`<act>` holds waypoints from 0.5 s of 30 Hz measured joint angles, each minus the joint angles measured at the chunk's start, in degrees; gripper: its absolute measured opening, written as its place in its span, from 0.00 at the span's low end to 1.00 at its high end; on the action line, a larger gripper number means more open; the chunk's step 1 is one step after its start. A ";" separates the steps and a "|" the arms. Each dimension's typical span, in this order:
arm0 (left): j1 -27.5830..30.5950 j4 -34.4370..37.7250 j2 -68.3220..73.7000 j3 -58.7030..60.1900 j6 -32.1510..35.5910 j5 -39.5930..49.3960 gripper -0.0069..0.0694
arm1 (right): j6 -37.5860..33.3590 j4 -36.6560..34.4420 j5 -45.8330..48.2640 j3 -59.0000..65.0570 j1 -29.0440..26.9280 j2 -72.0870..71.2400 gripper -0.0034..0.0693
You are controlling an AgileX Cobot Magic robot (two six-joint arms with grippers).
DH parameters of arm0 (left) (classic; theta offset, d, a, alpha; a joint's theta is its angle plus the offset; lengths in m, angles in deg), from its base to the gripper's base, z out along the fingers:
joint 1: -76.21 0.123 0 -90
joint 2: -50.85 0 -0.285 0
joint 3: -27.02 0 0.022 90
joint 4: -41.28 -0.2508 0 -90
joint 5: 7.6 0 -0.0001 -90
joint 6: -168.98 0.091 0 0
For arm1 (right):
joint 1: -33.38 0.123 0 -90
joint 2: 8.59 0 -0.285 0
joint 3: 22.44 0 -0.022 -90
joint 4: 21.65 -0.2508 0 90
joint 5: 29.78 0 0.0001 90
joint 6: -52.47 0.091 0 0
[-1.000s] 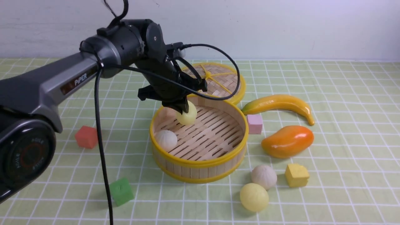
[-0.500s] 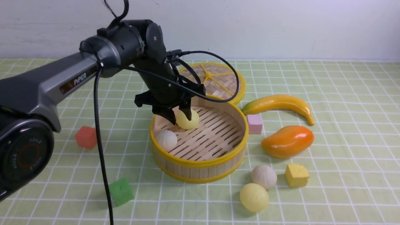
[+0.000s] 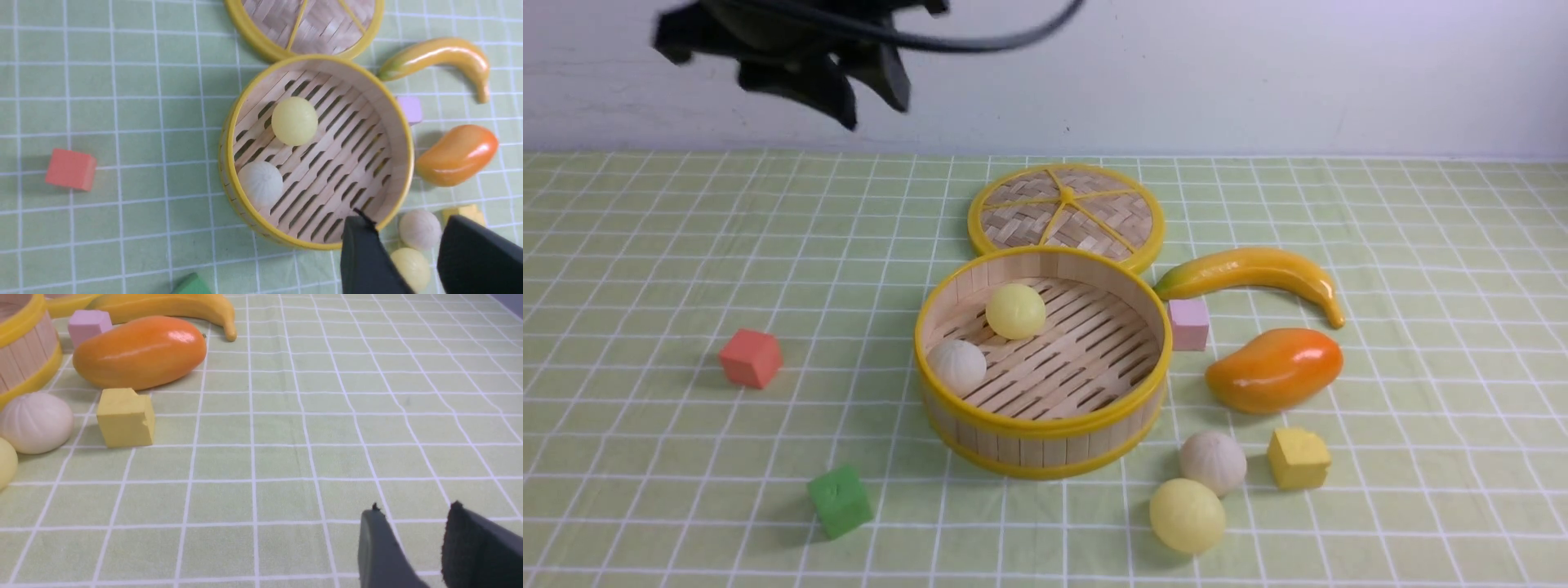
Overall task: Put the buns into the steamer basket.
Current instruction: Use the right arm to grab a steamed stuffed bun
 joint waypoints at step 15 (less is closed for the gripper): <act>0.00 -0.50 -46.11 48.70 0.93 -6.43 0.14 | 0.00 0.00 0.00 0.00 0.00 0.00 0.38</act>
